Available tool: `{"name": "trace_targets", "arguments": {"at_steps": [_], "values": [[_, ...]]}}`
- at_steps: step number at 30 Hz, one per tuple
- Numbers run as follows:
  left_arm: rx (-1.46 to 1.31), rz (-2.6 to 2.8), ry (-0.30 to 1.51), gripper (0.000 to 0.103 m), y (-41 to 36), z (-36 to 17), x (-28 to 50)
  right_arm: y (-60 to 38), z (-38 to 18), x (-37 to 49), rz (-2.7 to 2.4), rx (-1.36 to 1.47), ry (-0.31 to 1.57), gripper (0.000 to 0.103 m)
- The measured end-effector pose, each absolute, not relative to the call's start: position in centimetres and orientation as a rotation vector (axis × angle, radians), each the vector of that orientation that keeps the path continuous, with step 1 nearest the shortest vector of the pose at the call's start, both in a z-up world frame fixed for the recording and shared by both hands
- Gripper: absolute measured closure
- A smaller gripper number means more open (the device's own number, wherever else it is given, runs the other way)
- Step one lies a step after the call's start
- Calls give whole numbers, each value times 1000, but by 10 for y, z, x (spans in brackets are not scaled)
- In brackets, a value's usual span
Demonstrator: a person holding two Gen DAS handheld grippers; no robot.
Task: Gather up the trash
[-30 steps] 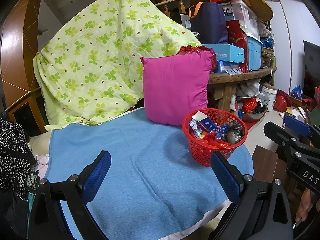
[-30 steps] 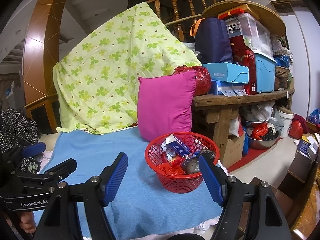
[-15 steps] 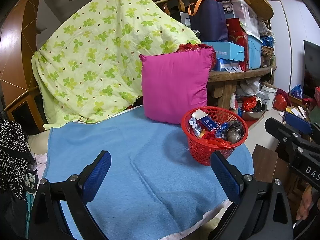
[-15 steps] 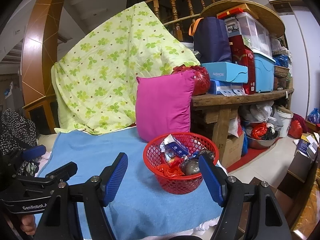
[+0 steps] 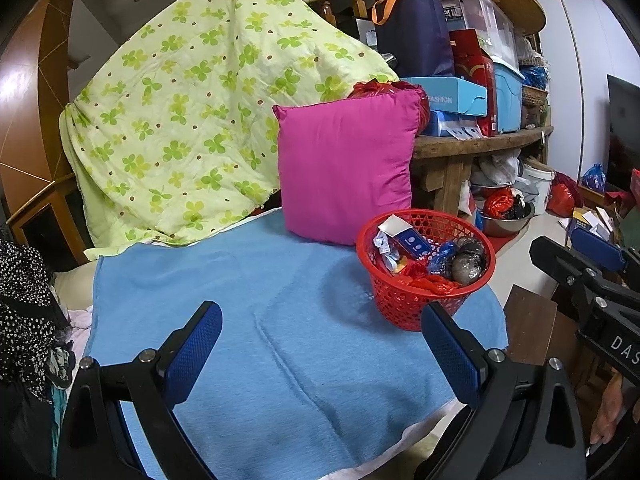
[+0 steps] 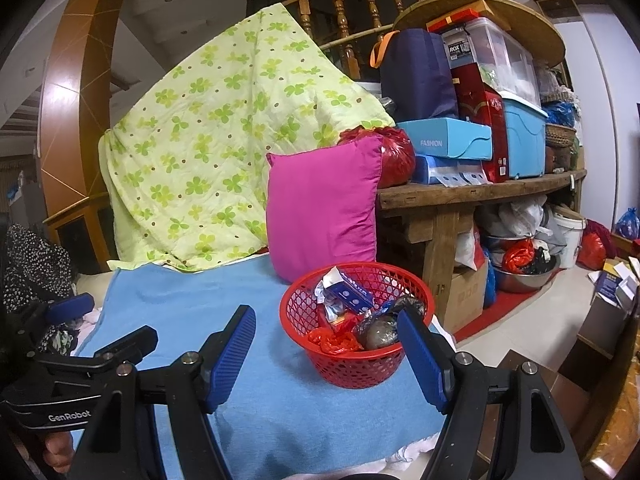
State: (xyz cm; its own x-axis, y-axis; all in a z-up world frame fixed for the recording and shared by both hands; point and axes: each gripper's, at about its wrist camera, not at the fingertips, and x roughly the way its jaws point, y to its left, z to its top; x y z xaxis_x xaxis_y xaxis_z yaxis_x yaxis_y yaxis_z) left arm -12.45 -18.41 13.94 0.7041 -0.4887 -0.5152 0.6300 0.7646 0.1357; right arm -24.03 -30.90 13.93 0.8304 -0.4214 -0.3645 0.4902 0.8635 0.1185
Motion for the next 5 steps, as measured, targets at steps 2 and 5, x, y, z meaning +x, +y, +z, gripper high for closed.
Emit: {"name": "trace_targets", "arguments": {"at_steps": [2, 5], "values": [[320, -641, 478, 4, -187, 137, -124, -313, 137, -240, -491, 217, 339, 26], [321, -651, 488, 4, -191, 134, -121, -317, 134, -238, -500, 225, 343, 26]]}}
